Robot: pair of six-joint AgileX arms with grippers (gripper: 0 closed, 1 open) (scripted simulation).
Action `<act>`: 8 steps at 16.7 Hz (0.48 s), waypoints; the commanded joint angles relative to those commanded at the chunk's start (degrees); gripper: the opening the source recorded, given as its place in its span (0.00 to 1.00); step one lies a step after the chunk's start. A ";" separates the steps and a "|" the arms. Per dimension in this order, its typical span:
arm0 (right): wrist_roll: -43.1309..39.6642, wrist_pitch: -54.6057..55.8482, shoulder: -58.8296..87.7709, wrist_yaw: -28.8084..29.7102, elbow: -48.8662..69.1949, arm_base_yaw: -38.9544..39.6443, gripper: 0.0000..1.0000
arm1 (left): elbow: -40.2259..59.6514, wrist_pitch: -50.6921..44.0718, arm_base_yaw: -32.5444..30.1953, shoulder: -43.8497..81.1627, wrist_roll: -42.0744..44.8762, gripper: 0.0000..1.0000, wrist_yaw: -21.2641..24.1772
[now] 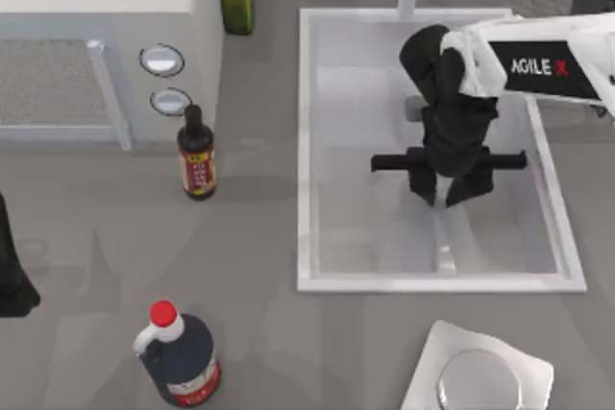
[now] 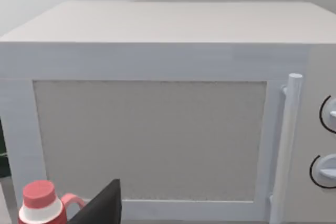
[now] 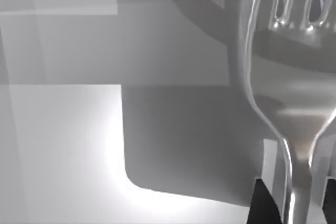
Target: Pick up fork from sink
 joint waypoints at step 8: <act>-0.63 -1.04 -2.68 0.93 0.80 -0.20 0.00 | 0.00 0.00 0.00 0.00 0.00 1.00 0.00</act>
